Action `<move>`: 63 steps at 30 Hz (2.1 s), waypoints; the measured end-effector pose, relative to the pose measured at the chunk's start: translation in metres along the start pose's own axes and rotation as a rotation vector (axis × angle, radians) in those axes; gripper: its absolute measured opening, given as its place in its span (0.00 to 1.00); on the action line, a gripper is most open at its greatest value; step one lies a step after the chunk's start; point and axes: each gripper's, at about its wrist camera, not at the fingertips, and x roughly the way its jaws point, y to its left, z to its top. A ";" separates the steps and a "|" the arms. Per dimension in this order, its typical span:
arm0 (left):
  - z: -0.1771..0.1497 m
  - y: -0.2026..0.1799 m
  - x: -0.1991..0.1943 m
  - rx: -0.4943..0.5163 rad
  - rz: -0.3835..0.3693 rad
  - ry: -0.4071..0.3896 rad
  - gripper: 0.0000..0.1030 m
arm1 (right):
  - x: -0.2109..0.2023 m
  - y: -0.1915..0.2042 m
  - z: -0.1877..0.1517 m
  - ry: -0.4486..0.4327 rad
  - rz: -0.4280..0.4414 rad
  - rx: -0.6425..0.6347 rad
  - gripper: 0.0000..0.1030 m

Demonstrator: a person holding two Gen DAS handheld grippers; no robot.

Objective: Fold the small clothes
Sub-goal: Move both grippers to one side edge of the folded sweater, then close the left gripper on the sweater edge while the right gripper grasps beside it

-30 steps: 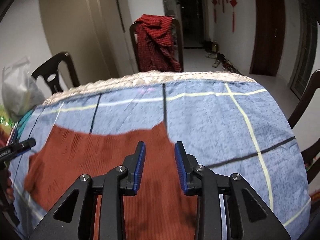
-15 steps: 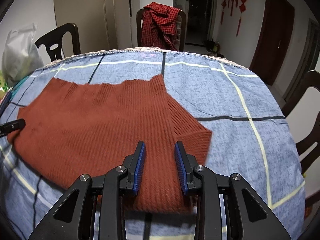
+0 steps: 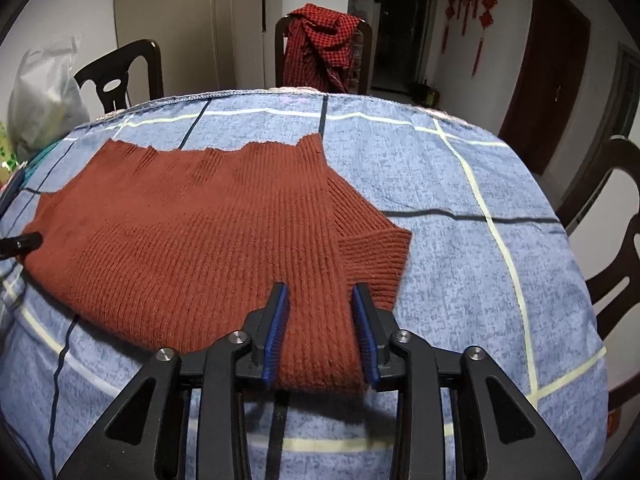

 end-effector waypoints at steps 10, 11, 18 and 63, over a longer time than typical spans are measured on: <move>0.007 0.025 -0.019 -0.019 -0.040 -0.017 0.65 | -0.041 0.050 0.012 -0.094 0.051 -0.103 0.36; 0.008 0.028 -0.022 -0.018 -0.044 -0.024 0.65 | -0.043 0.060 0.013 -0.104 0.073 -0.125 0.36; 0.020 0.058 -0.032 -0.030 -0.077 -0.037 0.67 | -0.041 0.137 0.011 -0.102 0.266 -0.301 0.43; 0.089 0.060 0.049 -0.077 -0.437 0.170 0.76 | 0.006 0.280 -0.002 -0.103 0.252 -0.577 0.23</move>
